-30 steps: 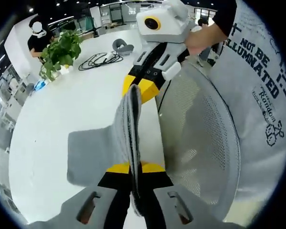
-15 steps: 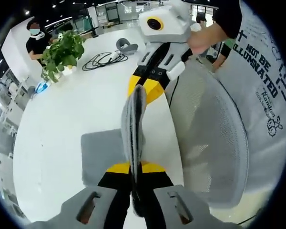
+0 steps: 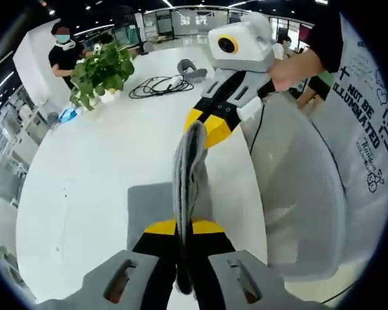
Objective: Fold the towel on the table until its edges align and the towel forms a compact rectangular stack.
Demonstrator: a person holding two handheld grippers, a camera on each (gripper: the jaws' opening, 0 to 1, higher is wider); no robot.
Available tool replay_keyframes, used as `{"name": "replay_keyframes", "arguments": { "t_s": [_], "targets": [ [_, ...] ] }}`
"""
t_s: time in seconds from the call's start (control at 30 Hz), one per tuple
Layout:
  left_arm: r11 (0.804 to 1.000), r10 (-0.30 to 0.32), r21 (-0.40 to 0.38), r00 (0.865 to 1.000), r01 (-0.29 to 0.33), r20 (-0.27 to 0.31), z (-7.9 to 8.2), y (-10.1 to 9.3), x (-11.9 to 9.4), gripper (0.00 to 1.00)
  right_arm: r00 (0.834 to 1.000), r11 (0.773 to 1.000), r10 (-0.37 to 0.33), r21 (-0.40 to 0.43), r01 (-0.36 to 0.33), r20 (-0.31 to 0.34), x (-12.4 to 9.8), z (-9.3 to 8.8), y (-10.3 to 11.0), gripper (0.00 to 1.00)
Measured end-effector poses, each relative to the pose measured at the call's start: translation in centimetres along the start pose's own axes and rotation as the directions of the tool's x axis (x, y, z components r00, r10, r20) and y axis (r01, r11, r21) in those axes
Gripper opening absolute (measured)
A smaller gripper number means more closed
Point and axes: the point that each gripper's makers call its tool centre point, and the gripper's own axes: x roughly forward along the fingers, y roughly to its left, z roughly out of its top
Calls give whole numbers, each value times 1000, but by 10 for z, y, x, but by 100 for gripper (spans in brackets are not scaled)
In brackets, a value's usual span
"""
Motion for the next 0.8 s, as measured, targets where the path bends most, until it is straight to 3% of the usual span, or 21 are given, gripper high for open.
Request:
{"name": "replay_keyframes", "arguments": {
  "t_s": [0.43,0.63,0.8],
  "targets": [
    [998,38,-44,999,-38,-2,-15,49,29,5,997,996,-69,46,71,-26,42,-7,-34,4],
    [996,54,-64,998,-55,-14,-25,64,46,5,993,995,-101,14,102,-63,63,-19,-52,4],
    [996,22,-84,999,-24,-35,-35,65,64,5,987,993,-114,14,116,-118,82,-38,-65,4]
  ]
}}
